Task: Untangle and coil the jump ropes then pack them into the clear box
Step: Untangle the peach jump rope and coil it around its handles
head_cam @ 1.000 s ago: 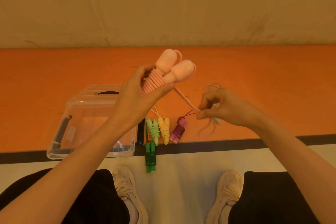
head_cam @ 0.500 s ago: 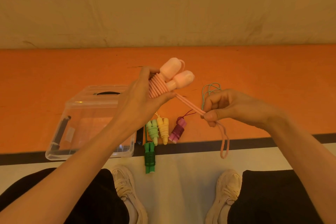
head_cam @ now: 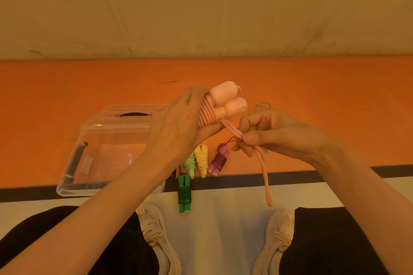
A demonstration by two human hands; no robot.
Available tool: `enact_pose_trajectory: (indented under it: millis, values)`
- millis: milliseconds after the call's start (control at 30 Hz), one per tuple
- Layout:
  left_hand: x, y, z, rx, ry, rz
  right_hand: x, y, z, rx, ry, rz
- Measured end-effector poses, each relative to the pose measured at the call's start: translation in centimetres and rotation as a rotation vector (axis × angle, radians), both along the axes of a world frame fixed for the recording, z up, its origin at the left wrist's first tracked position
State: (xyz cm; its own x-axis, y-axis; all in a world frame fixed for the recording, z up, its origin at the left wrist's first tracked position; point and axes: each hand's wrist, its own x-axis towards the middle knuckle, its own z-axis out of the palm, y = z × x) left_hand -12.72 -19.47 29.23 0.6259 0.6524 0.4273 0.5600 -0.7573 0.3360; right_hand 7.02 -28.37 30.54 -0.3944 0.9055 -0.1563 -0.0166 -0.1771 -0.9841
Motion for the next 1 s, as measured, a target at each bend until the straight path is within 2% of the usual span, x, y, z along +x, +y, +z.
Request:
enact_pose_trajectory:
  millis: [100,167,267,467,567,733,900,1000]
  values:
    - [-0.4,0.8,0.0,-0.002,0.016,0.033,0.0,-0.3,0.5,-0.017,-0.039,-0.077]
    - [-1.0,1.8,0.1,0.013,0.034,0.099,0.4,-0.7,1.0,-0.020,-0.187,-0.165]
    - [-2.0,2.9,0.1,0.051,0.057,0.179,1.1,-1.5,1.5,0.059,-0.411,-0.330]
    - [-2.0,3.2,-0.5,0.049,0.119,0.162,3.6,-2.2,2.3,0.243,-0.646,-0.528]
    - [-1.9,3.2,-0.4,0.016,0.132,0.153,4.1,-2.0,2.5,0.460,-0.652,-0.660]
    - [-0.9,1.9,-1.0,-0.062,0.211,0.058,2.6,0.6,2.9,0.759,-0.733,-0.755]
    - [-0.1,0.9,-1.4,-0.143,0.246,-0.066,1.3,3.4,2.6,0.760,-0.619,-0.810]
    - [0.3,0.1,-1.2,-0.123,0.316,-0.102,0.7,4.6,1.9,0.744,-0.598,-0.797]
